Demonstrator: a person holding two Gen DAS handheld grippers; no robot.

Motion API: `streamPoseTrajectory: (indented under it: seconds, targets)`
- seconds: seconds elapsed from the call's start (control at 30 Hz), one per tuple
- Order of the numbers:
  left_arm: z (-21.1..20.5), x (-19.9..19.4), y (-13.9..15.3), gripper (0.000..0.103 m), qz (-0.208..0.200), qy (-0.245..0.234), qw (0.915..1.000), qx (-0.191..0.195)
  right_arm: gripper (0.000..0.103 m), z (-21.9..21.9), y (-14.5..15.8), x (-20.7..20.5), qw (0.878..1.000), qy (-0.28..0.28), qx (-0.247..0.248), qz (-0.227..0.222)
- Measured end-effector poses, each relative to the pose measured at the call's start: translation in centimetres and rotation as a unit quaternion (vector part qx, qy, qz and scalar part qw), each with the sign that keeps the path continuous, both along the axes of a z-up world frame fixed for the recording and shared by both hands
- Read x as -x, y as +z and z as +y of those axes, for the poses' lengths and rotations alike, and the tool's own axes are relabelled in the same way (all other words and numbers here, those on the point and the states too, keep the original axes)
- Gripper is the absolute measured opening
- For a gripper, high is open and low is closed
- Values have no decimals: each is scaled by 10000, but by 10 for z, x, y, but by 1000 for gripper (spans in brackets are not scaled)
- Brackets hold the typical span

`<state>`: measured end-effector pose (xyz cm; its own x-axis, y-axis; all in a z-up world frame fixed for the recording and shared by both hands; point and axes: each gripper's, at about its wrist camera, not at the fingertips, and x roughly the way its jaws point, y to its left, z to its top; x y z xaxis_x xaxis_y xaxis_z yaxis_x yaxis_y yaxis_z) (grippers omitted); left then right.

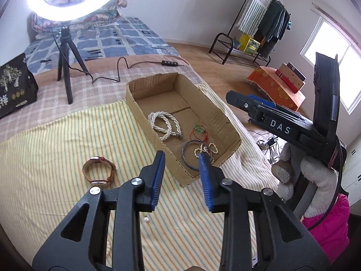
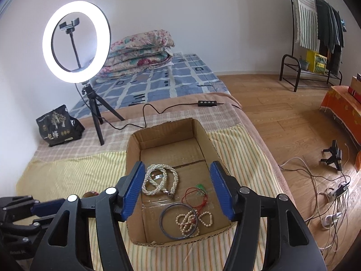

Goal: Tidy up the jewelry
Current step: 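Open the left tool to drop the bangle while the right tool releases the pendant into the box, then move the left tool toward the beige bead bracelet while the right tool approaches the pearl earring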

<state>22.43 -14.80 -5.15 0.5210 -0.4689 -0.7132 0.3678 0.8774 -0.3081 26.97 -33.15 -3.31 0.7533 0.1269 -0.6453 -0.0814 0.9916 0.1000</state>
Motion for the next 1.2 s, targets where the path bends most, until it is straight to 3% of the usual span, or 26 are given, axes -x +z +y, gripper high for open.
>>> streamPoseTrajectory:
  seconds: [0.13, 0.27, 0.4, 0.6, 0.87, 1.2]
  targets:
    - [15, 12, 11, 31, -135, 58, 9999, -45, 62, 13, 8, 12, 9998, 159, 118, -58]
    - [28, 22, 16, 31, -242, 100, 9995, -180, 70, 27, 14, 25, 9990, 292, 322, -123]
    - [40, 34, 19, 50, -389, 153, 9985, -364, 71, 41, 17, 38, 9977, 459, 467, -156]
    - [63, 47, 18, 62, -552, 274, 9957, -692, 77, 58, 12, 51, 9963, 533, 628, -230]
    - [106, 53, 0, 62, -683, 438, 9923, -931, 78, 75, -3, 64, 9942, 931, 501, -209]
    - [137, 59, -37, 62, -332, 447, 9895, -1337, 77, 105, -38, 81, 9841, 1627, 697, 113]
